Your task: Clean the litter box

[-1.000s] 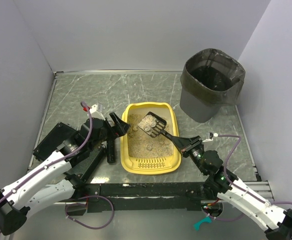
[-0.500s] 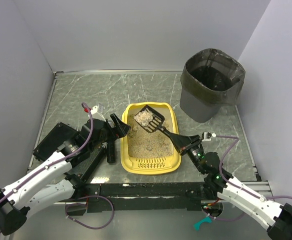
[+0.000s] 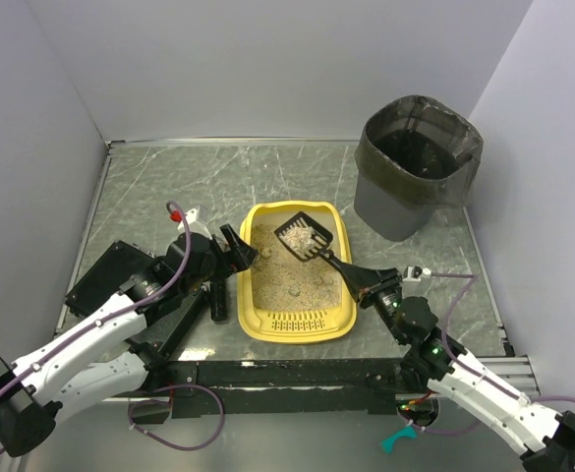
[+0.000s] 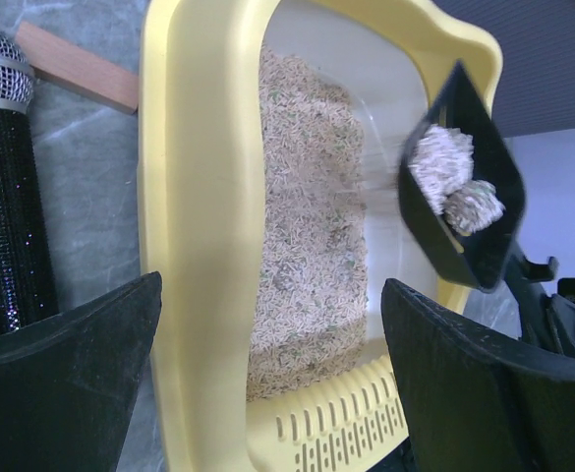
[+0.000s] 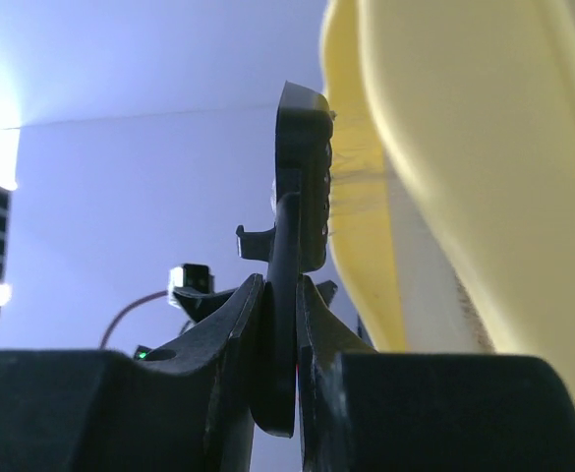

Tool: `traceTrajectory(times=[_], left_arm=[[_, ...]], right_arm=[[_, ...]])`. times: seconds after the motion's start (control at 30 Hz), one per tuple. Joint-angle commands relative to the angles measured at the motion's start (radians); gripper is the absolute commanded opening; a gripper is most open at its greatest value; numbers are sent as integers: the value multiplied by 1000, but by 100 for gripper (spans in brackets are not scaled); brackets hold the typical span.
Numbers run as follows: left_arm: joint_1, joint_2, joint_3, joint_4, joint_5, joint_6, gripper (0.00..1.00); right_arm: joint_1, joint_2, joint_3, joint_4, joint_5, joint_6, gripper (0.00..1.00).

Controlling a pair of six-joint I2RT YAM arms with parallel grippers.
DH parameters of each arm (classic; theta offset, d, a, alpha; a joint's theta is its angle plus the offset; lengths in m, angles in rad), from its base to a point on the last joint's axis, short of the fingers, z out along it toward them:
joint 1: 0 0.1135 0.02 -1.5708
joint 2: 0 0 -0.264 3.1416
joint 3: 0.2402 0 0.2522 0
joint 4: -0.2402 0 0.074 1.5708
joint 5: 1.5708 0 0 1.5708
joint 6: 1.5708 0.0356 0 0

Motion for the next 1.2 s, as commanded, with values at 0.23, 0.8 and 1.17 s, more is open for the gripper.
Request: traceTrajectory(times=[0.23,0.8,1.17], left_arm=[[-1,-36,3,18,-28,8,97],[0,-43,-16,6,-37,10,97],[2,-23,-6,-14,-34,17,97]], right_arm=[[-13,-5,122,-62,40,-92,0],[-20,33,203,-186,17,-151,0],[-28,46,331,-395,87,-211,0]])
